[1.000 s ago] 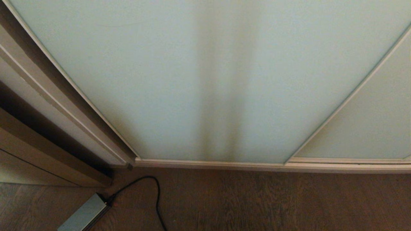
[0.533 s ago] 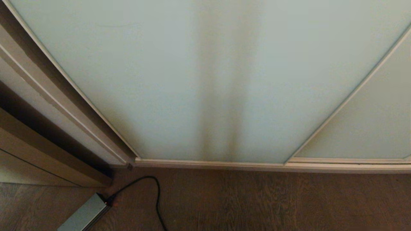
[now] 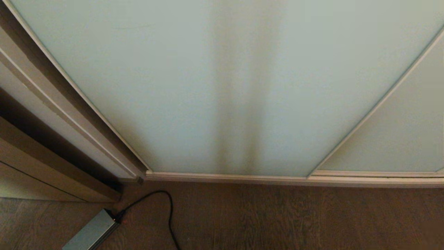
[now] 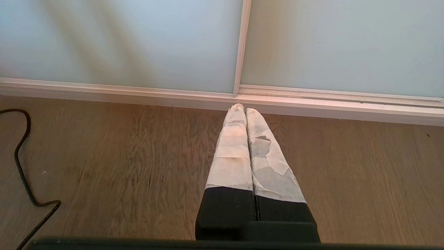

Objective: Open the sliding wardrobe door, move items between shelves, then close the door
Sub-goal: Open the door

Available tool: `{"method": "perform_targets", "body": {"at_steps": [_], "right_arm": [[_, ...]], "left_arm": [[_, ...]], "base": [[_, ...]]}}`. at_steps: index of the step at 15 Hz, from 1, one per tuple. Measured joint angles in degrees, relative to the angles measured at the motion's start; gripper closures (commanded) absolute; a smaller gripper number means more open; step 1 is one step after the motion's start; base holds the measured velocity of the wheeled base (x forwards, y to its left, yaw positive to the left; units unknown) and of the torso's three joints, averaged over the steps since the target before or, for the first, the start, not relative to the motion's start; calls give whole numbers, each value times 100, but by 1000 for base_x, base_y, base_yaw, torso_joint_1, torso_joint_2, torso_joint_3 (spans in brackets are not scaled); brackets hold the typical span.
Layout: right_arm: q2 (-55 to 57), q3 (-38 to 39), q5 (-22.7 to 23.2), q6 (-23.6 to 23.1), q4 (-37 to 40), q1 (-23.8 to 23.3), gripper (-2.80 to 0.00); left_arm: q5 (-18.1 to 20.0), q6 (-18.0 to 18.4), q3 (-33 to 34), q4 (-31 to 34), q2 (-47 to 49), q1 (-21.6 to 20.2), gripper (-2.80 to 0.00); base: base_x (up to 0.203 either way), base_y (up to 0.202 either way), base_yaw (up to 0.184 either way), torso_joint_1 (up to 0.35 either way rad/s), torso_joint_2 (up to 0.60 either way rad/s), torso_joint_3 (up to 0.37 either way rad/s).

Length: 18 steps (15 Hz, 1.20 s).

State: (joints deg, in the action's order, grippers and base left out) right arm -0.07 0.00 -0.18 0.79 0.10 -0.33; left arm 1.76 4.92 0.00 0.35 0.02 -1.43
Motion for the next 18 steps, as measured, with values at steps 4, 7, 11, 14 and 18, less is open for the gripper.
{"method": "perform_targets", "body": {"at_steps": [4,7,11,14,18], "right_arm": [[0,0,0,0,-5,0,0],[0,0,2,0,-2,-2,0],[0,0,0,0,-2,0,0],[0,0,0,0,-5,0,0],[0,0,0,-2,-5,-2,0]], "left_arm": [[-7,-55,0,-5,5,0,0],[15,52,-5,6,7,0,0],[25,182,-95,209,90,-5,0],[-87,162,-700,267,383,-5,0],[-891,-163,-2580,2,1478,-13,0]], "base": [[0,0,0,0,0,0],[0,0,0,0,0,0],[0,0,0,0,0,0],[0,0,0,0,0,0],[0,0,0,0,0,0]]}}
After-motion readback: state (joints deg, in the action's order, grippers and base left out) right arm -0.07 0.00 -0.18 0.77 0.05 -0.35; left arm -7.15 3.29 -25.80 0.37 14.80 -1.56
